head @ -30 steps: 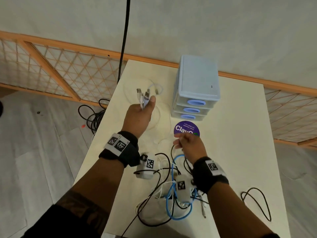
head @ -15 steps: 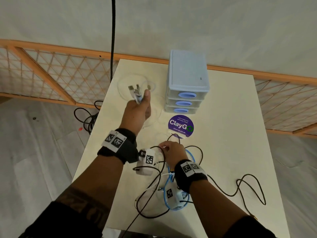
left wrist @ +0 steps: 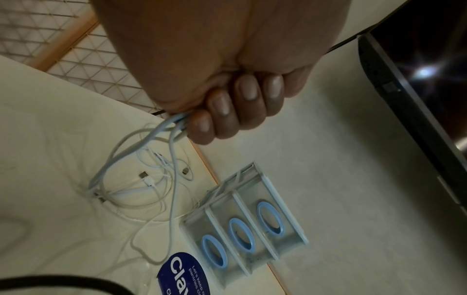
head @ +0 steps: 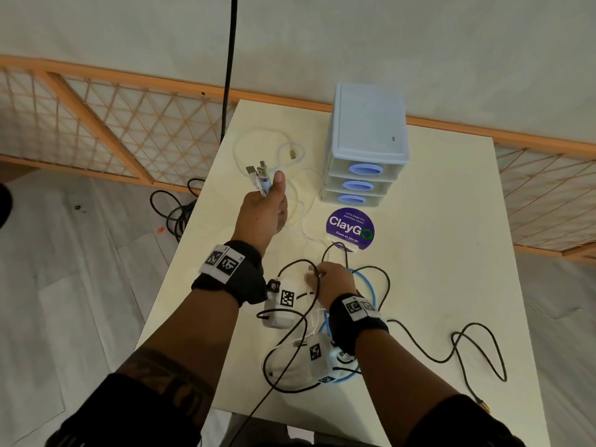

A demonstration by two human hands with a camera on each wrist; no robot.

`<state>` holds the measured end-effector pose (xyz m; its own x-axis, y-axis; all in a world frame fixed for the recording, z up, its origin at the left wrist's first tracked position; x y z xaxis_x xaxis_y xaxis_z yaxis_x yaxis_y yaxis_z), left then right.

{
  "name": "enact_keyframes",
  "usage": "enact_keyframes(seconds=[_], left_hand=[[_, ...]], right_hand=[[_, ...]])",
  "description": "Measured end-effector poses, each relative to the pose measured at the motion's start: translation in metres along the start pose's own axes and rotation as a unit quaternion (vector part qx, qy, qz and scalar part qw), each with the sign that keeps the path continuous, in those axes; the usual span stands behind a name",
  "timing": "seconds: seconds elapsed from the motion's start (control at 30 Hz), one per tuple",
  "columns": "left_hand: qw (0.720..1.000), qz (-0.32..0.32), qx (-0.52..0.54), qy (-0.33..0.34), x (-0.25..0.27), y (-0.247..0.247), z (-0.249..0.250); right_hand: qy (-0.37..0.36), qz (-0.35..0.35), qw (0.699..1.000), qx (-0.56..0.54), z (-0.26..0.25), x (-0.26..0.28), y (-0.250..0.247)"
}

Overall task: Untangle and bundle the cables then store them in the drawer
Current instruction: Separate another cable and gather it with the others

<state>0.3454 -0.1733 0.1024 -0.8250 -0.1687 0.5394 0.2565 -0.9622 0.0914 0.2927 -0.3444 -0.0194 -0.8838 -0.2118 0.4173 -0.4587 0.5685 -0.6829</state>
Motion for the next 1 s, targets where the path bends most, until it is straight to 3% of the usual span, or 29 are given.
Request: enact_keyframes(seconds=[0.13,0.27,0.4,0.47,0.53,0.63,0.7,0.77,1.0], left_hand=[[1.000,0.008,-0.006,-0.017,-0.003,0.002,-0.003],[0.999,-0.001,-0.033,-0.026,-0.004,0.012,0.000],[0.998,0.004,-0.052,-0.023,-0.001,0.017,0.006],[0.998,0.004,-0.058,-0.024,0.001,0.018,0.008],[0.997,0.005,-0.070,-0.029,0.003,0.019,0.007],[0.996,-0.011,-0.083,-0.029,0.006,0.024,0.004],[0.996,-0.035,-0.078,-0.026,0.009,0.029,0.002],[0.995,-0.061,-0.069,-0.023,0.012,0.035,0.001],[0.984,-0.154,-0.090,0.010,0.034,0.057,0.001]], right_hand=[[0.004,0.132,0.982,-0.136,0.003,0.016,-0.049],[-0.032,0.193,0.964,-0.178,-0.008,0.021,-0.087],[-0.065,0.241,0.899,-0.360,-0.022,0.027,-0.116],[-0.100,0.268,0.881,-0.376,-0.036,0.032,-0.142],[-0.149,0.272,0.872,-0.378,-0.054,0.034,-0.166],[-0.242,0.208,0.863,-0.393,-0.096,0.039,-0.179],[-0.241,0.172,0.863,-0.409,-0.112,0.042,-0.170],[-0.193,0.168,0.878,-0.404,-0.110,0.039,-0.155],[-0.143,0.229,0.920,-0.283,-0.105,0.037,-0.145]])
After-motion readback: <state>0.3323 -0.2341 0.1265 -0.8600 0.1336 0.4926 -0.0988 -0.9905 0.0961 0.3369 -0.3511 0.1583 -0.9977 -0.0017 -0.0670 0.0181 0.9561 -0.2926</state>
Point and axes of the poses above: each hand's wrist, its own x-axis away from the middle knuckle, its own y-axis out of the palm, z = x × y, the point moved 10 cm from there along -x, towards the middle knuckle, and after that the axes turned 12 degrees about -y, right-handed, at the moved point
